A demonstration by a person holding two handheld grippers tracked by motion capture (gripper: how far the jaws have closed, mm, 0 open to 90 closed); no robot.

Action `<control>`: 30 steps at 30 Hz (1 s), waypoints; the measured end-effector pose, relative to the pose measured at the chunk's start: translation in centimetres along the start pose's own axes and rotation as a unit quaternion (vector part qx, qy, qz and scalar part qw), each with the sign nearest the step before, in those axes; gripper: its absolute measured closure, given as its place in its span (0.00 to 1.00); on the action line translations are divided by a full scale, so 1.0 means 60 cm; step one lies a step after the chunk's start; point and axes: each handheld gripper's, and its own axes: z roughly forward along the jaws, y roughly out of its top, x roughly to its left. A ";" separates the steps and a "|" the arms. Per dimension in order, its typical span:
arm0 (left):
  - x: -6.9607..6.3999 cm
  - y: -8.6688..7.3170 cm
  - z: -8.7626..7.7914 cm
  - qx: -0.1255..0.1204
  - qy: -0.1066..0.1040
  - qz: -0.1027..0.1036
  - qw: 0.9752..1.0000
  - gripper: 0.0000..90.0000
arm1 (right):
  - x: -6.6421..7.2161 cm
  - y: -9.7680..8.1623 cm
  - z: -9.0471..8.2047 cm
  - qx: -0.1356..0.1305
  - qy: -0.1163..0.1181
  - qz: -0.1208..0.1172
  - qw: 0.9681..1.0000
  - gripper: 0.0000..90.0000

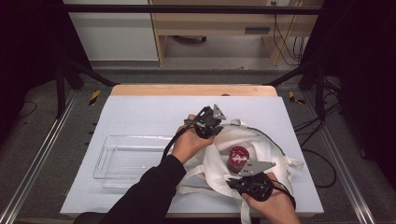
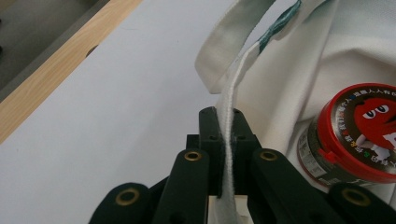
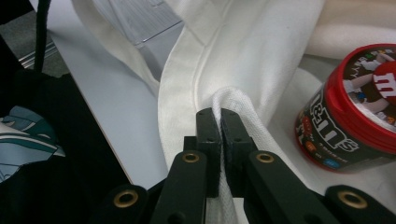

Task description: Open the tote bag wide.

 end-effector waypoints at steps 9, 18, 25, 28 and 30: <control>0.002 -0.004 0.015 0.009 -0.002 -0.006 1.000 0.97 | -0.008 -0.010 0.010 -0.006 0.020 0.017 1.000 0.98; 0.005 0.000 0.004 -0.005 0.014 -0.008 1.000 0.97 | -0.002 -0.013 0.008 0.000 0.046 0.009 0.999 0.99; 0.007 -0.003 0.017 0.007 0.011 -0.013 1.000 0.97 | -0.001 -0.020 0.019 0.010 0.060 0.012 0.998 0.98; 0.011 -0.004 0.025 0.010 0.011 -0.019 1.000 0.97 | -0.002 -0.023 0.023 0.012 0.064 0.010 0.998 0.98; 0.012 -0.004 0.028 0.013 0.014 -0.020 1.000 0.97 | -0.003 -0.025 0.024 0.011 0.065 0.012 0.998 0.98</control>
